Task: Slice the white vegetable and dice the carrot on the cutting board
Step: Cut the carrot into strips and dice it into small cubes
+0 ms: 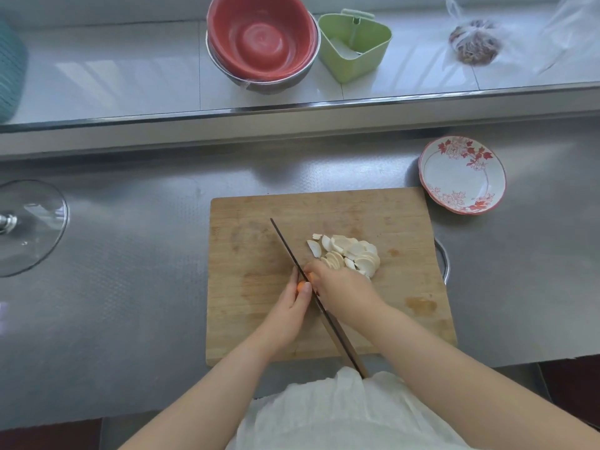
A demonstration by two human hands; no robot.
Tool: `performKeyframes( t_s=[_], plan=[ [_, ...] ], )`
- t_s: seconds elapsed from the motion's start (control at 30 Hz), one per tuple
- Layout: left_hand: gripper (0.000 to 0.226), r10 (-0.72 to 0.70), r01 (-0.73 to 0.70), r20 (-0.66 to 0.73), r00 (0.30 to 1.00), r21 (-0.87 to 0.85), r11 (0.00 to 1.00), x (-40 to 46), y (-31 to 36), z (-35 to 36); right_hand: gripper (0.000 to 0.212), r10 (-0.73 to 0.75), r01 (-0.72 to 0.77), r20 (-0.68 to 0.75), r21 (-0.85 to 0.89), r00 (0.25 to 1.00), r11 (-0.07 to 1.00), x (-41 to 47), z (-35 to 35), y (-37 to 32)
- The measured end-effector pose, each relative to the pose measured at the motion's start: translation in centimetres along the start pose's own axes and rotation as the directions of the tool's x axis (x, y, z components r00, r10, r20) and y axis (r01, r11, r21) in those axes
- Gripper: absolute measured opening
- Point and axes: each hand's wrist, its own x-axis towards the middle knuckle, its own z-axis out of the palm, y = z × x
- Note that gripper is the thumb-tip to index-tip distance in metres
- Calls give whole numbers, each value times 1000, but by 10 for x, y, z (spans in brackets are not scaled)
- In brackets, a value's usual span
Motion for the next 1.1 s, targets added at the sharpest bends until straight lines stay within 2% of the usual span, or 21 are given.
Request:
performKeyframes(
  t_s=[0.07,0.2,0.3,0.4,0.5,0.63,0.7,0.8,1.0,1.1],
  plan=[
    [60,6,-6,-4,1000,3,1000,2,0,1,30,40,-38,-37,50,998,998,-3,5,-3],
    [61,10,-10,-23,1000,10,1000,5,-2,3,38,263,-235,-87,244,961,941,-7,15,-2],
    [62,-11,10,-28,1000,-25,1000,5,-4,2,47,383,-355,-9,353,924,865,-17,19,-3],
    [64,-34,31,-41,999,-67,997,6,-6,2,59,420,-434,129,414,898,800,-34,23,-6],
    [64,-83,76,-59,995,-105,992,6,-8,4,60,361,-439,264,373,895,817,-43,27,-6],
    [50,-88,84,-33,996,-95,992,2,-6,2,44,267,-368,287,395,920,842,-34,32,-7],
    [45,-87,86,-8,996,-86,993,0,-5,1,31,292,-372,266,330,918,868,-28,32,-9],
    [59,-99,102,36,994,-87,991,-2,-8,-2,8,374,-437,257,268,891,859,-21,35,-9],
    [61,-106,111,56,993,-84,990,-1,-8,-4,18,474,-500,161,211,866,840,-19,28,-16],
    [84,-108,111,49,993,-60,992,-1,-11,-5,17,475,-488,109,189,873,852,-42,17,-23]
  ],
)
